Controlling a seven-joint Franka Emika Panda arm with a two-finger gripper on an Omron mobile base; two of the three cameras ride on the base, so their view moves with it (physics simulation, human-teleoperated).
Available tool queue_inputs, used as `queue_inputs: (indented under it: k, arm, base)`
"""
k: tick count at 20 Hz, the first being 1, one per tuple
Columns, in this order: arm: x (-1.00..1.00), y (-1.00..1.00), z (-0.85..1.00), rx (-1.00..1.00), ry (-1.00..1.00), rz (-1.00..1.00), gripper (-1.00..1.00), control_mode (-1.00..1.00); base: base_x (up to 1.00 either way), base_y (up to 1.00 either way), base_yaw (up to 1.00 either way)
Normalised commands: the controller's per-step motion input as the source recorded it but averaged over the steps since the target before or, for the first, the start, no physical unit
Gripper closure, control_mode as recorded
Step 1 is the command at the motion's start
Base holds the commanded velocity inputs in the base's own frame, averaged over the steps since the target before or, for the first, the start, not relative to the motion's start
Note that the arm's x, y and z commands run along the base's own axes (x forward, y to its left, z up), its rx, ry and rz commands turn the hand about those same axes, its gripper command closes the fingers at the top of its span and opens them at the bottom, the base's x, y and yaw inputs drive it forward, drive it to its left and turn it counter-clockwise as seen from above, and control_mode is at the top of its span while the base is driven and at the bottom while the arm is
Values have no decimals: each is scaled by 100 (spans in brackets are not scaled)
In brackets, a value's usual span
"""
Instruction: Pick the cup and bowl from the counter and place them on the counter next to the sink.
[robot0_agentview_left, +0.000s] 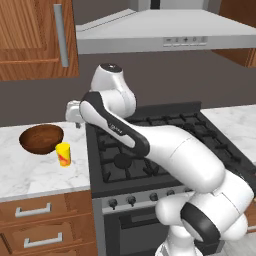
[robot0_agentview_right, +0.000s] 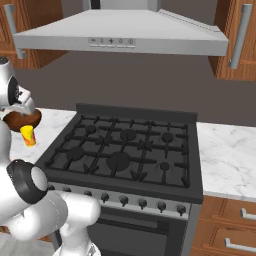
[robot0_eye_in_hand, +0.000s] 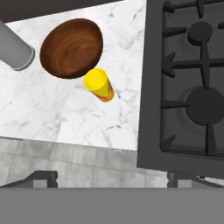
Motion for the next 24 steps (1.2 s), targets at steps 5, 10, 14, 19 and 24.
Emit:
queue_inputs:
  k: [5,10,14,19,24]
  arm:
    - [44,36,0,-3,0,0,-100,-100]
    - [39,12,-2,-3,0,0,-100,-100]
    - [23,0,-10,-5,0,0,-100,-100]
    - [12,0,-14,-5,0,0,-100,-100]
    - [8,0,-31,-1,0,0,-100,-100]
  base:
    - [0,0,0]
    - [0,0,0]
    - [0,0,0]
    - [0,0,0]
    - [0,0,0]
